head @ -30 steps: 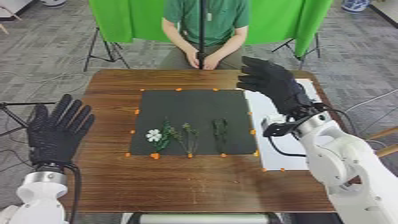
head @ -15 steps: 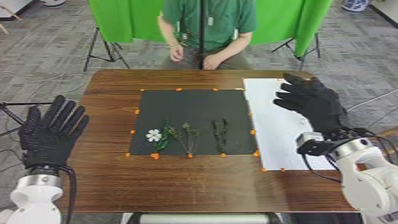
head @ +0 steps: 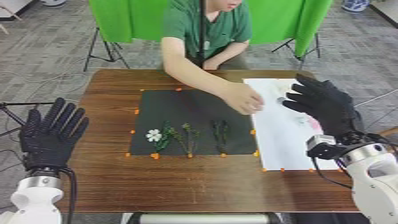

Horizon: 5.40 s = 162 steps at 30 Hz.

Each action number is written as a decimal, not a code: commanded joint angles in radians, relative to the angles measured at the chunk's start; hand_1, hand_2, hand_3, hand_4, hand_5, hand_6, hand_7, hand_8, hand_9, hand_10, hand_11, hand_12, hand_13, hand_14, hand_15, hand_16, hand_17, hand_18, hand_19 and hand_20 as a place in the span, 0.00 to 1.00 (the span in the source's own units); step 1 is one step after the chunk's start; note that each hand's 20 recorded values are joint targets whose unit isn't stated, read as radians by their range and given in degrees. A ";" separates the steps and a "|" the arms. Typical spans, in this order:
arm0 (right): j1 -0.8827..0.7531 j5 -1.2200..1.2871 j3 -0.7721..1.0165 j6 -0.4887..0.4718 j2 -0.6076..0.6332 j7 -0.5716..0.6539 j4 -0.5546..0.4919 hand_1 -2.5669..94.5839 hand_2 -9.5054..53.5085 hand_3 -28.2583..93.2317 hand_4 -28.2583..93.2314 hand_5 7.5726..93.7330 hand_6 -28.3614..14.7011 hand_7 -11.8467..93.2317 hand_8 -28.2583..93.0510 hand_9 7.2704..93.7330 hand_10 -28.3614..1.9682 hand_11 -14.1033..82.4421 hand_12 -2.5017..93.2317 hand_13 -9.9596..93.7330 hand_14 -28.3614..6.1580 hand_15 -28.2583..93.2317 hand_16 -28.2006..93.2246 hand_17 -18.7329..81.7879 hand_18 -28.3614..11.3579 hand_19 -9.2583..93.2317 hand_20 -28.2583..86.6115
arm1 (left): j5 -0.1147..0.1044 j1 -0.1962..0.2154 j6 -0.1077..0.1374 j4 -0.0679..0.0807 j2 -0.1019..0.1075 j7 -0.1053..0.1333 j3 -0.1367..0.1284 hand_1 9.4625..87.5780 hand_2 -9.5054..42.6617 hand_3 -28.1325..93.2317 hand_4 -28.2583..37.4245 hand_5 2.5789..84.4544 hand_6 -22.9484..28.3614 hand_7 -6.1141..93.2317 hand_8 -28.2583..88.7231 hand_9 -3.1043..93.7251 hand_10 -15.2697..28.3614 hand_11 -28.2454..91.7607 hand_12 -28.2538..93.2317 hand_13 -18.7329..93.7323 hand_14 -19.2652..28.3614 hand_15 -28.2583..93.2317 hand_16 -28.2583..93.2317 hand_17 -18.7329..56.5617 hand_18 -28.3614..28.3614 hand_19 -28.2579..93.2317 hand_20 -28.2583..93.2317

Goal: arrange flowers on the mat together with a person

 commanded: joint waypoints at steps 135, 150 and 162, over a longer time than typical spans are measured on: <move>0.388 -1.452 -0.615 0.463 0.244 0.592 0.373 0.69 0.00 0.71 0.00 0.71 0.77 0.53 0.19 0.81 0.71 0.26 0.48 0.68 0.74 0.57 0.62 0.49 0.33 0.75 0.60 | 0.014 0.024 0.016 -0.008 -0.011 -0.020 0.018 0.20 0.43 0.79 0.00 0.47 0.59 0.18 0.17 0.41 0.70 0.39 0.32 0.42 0.74 0.49 0.20 0.17 0.76 0.49 0.35; 0.832 -1.466 -1.060 0.455 0.078 0.414 0.310 0.68 0.00 0.74 0.00 0.72 0.75 0.52 0.20 0.81 0.69 0.26 0.49 0.68 0.73 0.56 0.62 0.49 0.31 0.76 0.60 | 0.017 0.012 0.022 -0.002 -0.006 -0.029 0.029 0.21 0.43 0.79 0.00 0.47 0.60 0.18 0.17 0.41 0.70 0.39 0.32 0.42 0.74 0.50 0.20 0.17 0.76 0.49 0.35; 0.956 -1.465 -1.293 0.309 -0.046 0.383 0.476 0.67 0.00 0.74 0.00 0.72 0.75 0.53 0.20 0.81 0.69 0.26 0.49 0.68 0.73 0.56 0.62 0.49 0.32 0.76 0.60 | 0.037 -0.042 0.042 0.016 0.012 -0.065 0.066 0.20 0.43 0.79 0.00 0.47 0.60 0.18 0.17 0.41 0.71 0.39 0.32 0.42 0.74 0.50 0.20 0.17 0.76 0.49 0.35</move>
